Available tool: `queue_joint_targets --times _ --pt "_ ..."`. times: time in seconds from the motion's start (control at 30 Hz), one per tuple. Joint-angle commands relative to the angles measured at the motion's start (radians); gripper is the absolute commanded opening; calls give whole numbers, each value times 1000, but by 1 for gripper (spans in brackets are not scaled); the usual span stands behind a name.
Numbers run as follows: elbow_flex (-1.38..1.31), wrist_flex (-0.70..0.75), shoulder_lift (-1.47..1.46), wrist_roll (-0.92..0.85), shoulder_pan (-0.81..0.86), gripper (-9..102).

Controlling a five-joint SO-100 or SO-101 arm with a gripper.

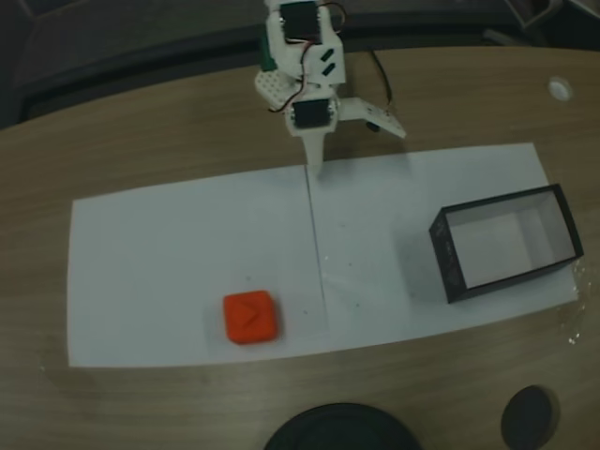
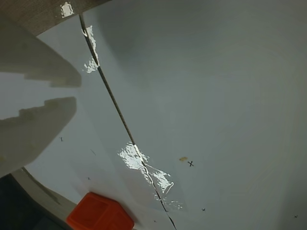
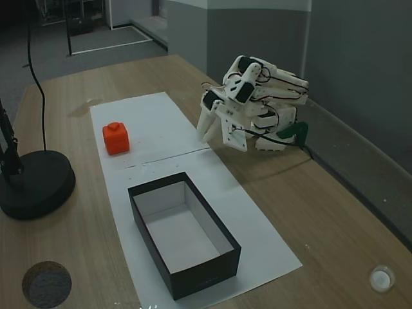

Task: Grab a orange square and put it in the box.

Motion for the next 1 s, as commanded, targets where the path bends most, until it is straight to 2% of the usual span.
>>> queue_joint_targets --times 0.0,0.07,0.47,0.57,0.7,0.97 --pt "-57 11 23 5 -3 0" --pt "-52 -11 25 9 -5 0" --pt "-109 -532 25 2 8 0" --pt "-147 -620 25 2 8 0" --pt "-212 -657 21 0 -3 2" --pt "-238 -621 14 0 8 21"
